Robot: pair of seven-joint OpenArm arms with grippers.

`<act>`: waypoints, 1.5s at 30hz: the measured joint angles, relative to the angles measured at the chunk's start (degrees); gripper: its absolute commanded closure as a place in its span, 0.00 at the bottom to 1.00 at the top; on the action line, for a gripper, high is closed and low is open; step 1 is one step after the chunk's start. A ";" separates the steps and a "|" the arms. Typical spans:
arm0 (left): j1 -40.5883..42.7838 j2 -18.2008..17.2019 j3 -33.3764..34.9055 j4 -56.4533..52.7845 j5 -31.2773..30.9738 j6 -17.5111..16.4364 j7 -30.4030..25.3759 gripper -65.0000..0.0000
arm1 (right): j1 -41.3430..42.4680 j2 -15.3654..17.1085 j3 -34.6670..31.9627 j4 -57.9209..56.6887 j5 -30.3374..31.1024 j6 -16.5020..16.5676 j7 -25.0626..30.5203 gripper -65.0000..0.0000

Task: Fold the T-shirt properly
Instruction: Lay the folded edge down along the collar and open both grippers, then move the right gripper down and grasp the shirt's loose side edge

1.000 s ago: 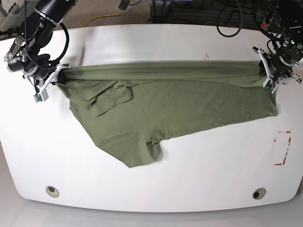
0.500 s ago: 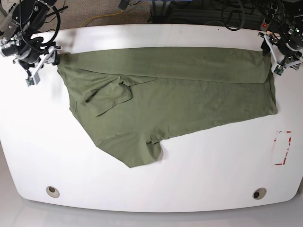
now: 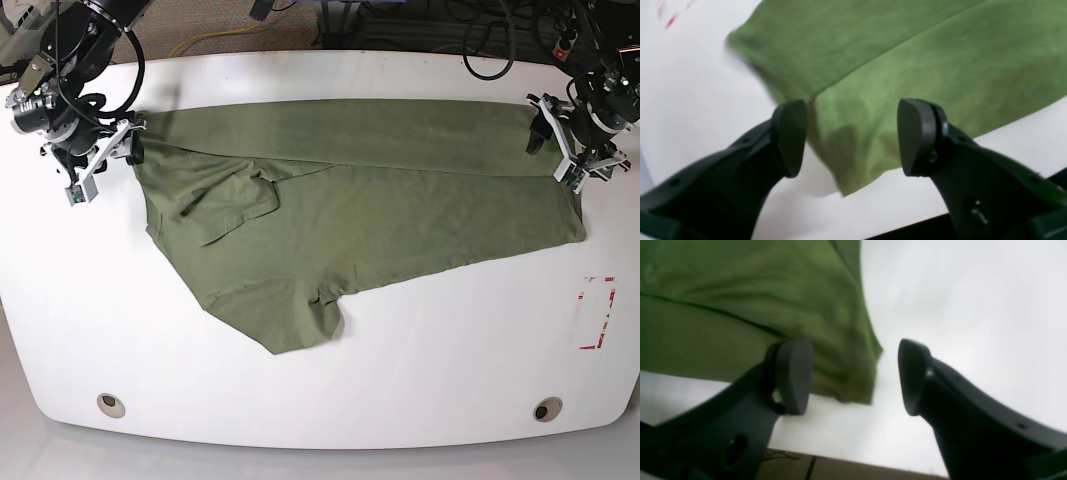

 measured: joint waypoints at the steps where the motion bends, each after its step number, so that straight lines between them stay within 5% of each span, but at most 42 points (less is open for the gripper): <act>1: -0.24 0.00 1.03 -0.02 0.81 0.00 0.26 0.40 | 0.26 -0.15 0.00 -0.90 -0.11 -0.02 0.02 0.40; 13: -0.63 -0.15 5.11 -9.14 11.47 0.04 0.20 0.40 | 0.92 3.15 0.07 -16.55 -0.63 -0.04 3.93 0.40; 19: -0.66 -0.22 5.01 -11.43 11.54 0.02 -0.35 0.40 | -1.01 3.45 0.09 -20.68 0.02 0.00 8.61 0.43; 27: 0.22 -0.31 4.96 -11.67 11.30 0.04 -1.18 0.40 | -2.71 3.37 0.15 -22.21 1.46 0.13 10.49 0.93; 39: 4.61 -2.47 4.72 -12.61 9.57 0.22 -2.80 0.40 | -12.57 2.60 0.37 -8.02 0.28 0.00 8.24 0.81; 45: 5.73 -2.60 2.78 -12.28 9.44 0.20 -2.36 0.40 | -14.53 1.81 0.33 -3.08 0.15 -0.02 8.15 0.47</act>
